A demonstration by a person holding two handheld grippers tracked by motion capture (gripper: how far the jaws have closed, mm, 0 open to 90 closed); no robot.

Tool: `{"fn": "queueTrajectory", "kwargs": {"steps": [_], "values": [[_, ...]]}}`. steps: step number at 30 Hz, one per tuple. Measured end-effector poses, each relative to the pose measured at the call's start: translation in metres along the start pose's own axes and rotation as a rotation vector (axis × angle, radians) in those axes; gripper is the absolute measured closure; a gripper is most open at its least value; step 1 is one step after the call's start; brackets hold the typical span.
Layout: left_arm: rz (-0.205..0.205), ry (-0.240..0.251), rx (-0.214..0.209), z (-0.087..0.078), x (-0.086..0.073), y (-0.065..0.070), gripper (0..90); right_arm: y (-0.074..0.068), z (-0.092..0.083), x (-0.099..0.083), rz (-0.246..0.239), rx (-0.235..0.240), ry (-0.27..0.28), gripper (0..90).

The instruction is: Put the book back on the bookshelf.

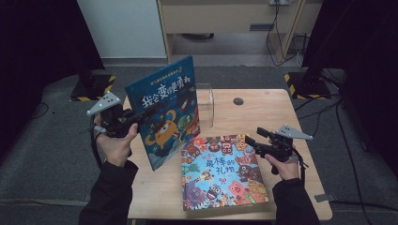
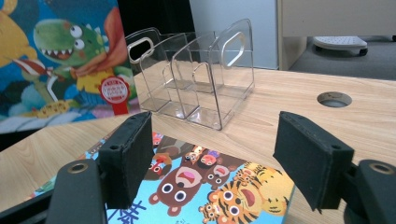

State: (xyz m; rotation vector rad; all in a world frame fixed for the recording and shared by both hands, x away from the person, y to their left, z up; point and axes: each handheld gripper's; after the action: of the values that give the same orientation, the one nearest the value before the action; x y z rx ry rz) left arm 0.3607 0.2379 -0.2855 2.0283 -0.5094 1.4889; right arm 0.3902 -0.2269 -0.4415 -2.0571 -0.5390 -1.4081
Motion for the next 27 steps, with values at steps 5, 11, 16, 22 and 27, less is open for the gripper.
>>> {"fn": "queueTrajectory", "kwargs": {"steps": [5,11,16,22,27], "values": [[-0.004,0.015,0.046,-0.003,0.005,-0.010,82.8,0.002,0.001,-0.003,-0.003,-0.010,-0.012,28.7],[-0.009,0.029,0.081,-0.007,0.010,-0.020,82.8,0.004,0.002,-0.006,-0.012,-0.024,-0.032,28.6],[-0.027,0.053,0.110,-0.012,0.016,-0.028,82.8,0.005,0.004,-0.010,-0.024,-0.031,-0.053,28.6],[-0.031,0.065,0.154,-0.020,0.023,-0.037,82.8,0.003,0.008,-0.011,-0.037,-0.037,-0.070,28.5],[-0.051,0.077,0.182,-0.022,0.026,-0.047,82.9,0.001,0.009,-0.013,-0.056,-0.037,-0.083,27.8]]}}
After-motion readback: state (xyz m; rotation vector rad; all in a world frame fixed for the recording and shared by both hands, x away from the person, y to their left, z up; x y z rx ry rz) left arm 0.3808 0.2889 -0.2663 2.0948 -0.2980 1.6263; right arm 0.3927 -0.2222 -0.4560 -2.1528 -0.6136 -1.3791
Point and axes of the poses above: each handheld gripper's, and its own axes: z roughly forward along the jaws, x roughly out of its top, y roughly to its right
